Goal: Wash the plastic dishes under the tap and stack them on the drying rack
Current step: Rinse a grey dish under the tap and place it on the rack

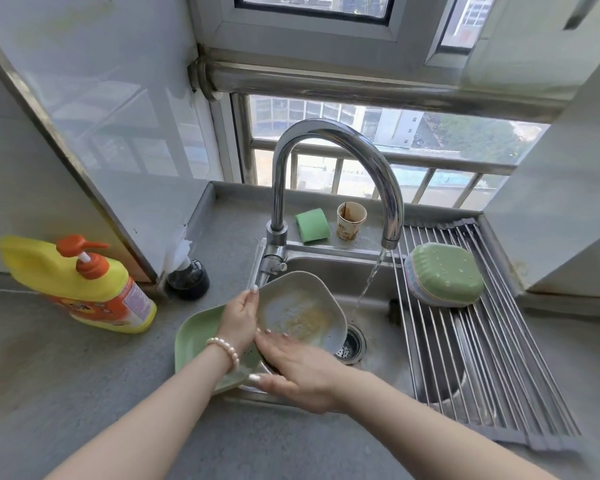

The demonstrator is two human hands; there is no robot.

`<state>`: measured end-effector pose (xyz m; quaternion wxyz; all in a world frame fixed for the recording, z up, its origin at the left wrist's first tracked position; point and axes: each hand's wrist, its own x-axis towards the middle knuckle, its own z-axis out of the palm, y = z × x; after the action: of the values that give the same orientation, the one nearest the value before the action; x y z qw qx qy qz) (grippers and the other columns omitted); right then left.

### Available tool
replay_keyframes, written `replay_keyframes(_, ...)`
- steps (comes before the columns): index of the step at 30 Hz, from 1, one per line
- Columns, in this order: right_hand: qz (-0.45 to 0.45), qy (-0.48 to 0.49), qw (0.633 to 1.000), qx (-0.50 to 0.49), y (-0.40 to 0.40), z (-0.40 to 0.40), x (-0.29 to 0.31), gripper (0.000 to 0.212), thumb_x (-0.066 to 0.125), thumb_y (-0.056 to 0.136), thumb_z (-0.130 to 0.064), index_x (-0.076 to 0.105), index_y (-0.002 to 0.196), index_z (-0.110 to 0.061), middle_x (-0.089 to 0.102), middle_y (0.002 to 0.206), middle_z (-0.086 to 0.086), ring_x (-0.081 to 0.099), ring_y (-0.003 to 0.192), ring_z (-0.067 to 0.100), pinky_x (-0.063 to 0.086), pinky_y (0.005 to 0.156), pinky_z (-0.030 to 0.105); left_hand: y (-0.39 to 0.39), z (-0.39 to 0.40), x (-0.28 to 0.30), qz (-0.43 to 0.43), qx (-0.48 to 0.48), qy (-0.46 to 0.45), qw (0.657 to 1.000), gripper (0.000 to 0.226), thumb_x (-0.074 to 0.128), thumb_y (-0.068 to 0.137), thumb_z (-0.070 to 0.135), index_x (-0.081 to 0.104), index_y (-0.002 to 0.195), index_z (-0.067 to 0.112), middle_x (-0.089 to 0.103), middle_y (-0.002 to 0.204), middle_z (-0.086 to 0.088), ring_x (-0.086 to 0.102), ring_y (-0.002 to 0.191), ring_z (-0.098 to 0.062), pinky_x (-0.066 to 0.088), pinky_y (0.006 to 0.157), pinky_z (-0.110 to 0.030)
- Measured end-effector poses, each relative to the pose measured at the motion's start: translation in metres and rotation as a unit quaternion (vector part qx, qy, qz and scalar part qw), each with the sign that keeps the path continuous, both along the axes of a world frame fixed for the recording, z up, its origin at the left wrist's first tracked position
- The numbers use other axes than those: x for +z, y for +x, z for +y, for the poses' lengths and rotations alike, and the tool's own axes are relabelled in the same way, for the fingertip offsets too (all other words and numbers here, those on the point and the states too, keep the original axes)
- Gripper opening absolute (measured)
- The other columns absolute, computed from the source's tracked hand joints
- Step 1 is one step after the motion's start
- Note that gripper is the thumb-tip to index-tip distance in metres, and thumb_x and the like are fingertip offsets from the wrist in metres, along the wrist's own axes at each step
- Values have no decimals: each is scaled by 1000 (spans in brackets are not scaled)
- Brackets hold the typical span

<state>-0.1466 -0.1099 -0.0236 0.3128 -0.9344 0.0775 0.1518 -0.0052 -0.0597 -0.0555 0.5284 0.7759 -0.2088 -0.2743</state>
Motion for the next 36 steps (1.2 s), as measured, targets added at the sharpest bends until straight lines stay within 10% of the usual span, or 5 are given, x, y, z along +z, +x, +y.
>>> replay_keyframes(3, 12, -104, 993, 58, -25, -21, 0, 81, 19, 89, -70, 29, 149, -16, 17, 159, 1, 11, 147, 19, 7, 120, 33, 10, 7, -4, -17, -9, 29, 999, 40, 37, 101, 31, 56, 82, 3, 46, 68, -8, 42, 65, -17, 34, 59, -28)
replay_keyframes(7, 72, -227, 971, -31, -15, -43, -10, 98, 38, 86, -71, 4, 152, -7, -4, 159, 12, -1, 147, 25, -5, 118, 34, -3, 2, -5, -19, 10, 28, 999, 38, 34, 101, 32, 52, 77, 10, 48, 67, -5, 43, 61, -17, 36, 59, -30)
replay_keyframes(14, -103, 51, 991, -67, -11, 4, -21, 71, 57, 89, -20, 23, 151, -15, 27, 156, 4, 22, 144, 18, 12, 117, 22, -17, 1, 4, -98, 59, 22, 993, 35, 34, 101, 30, 42, 69, 20, 43, 60, 1, 40, 56, -15, 30, 53, -30)
replay_keyframes(20, -265, -223, 937, -33, -36, -53, -44, 23, 72, 65, -1, 73, 85, -14, 73, 98, -1, 68, 95, 15, 52, 93, 32, 0, 4, 13, -133, 35, 33, 990, 35, 34, 101, 31, 43, 72, 14, 41, 58, 0, 38, 53, -17, 29, 52, -31)
replay_keyframes(36, -313, -380, 868, -62, -24, -60, -45, 11, 63, 71, 0, 71, 75, -7, 71, 80, 6, 69, 87, 25, 52, 92, 38, 13, -7, 41, 12, 40, 31, 999, 26, 54, 95, 30, 55, 75, 14, 57, 67, -4, 53, 63, -21, 46, 63, -31)
